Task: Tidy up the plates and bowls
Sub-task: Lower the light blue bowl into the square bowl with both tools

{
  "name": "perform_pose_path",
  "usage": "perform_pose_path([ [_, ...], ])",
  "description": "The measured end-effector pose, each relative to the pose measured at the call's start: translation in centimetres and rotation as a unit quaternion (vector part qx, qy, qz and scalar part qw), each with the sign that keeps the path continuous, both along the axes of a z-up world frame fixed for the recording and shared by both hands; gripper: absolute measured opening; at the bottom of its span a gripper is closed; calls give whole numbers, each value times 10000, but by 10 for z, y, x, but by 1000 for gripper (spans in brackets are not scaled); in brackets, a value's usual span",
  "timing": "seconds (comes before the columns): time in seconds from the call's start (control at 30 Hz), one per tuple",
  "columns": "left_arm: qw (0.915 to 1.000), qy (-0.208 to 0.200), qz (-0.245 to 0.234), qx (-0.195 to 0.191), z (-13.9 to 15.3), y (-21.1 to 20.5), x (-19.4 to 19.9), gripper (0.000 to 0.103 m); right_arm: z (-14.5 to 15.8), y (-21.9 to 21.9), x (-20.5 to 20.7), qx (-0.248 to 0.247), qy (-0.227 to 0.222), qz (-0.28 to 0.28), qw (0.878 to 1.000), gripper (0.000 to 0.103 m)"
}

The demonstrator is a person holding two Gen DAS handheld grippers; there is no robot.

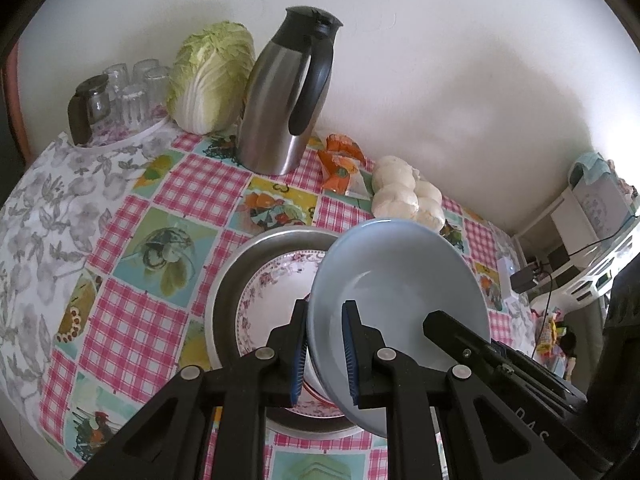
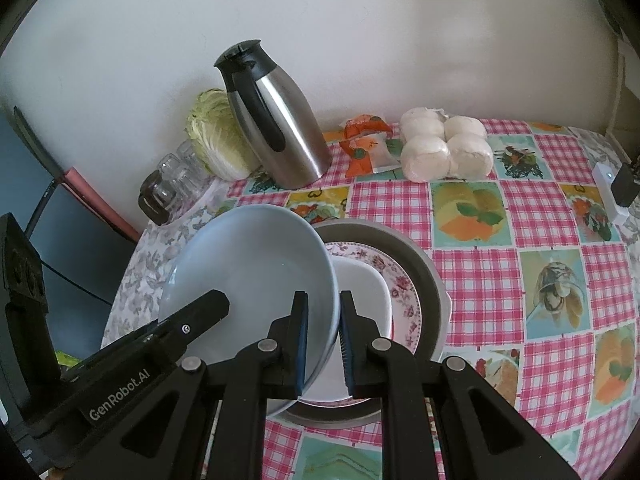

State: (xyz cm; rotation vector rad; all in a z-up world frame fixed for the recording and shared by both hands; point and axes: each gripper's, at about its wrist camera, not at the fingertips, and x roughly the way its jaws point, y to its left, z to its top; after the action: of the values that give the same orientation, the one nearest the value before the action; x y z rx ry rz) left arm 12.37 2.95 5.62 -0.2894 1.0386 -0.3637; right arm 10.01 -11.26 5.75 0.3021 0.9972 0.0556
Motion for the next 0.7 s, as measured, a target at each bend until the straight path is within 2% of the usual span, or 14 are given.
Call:
perform_pose_path([
  [0.7, 9991, 324, -110, 263, -26, -14, 7, 18, -25, -8, 5, -154, 427, -122, 9989, 18],
])
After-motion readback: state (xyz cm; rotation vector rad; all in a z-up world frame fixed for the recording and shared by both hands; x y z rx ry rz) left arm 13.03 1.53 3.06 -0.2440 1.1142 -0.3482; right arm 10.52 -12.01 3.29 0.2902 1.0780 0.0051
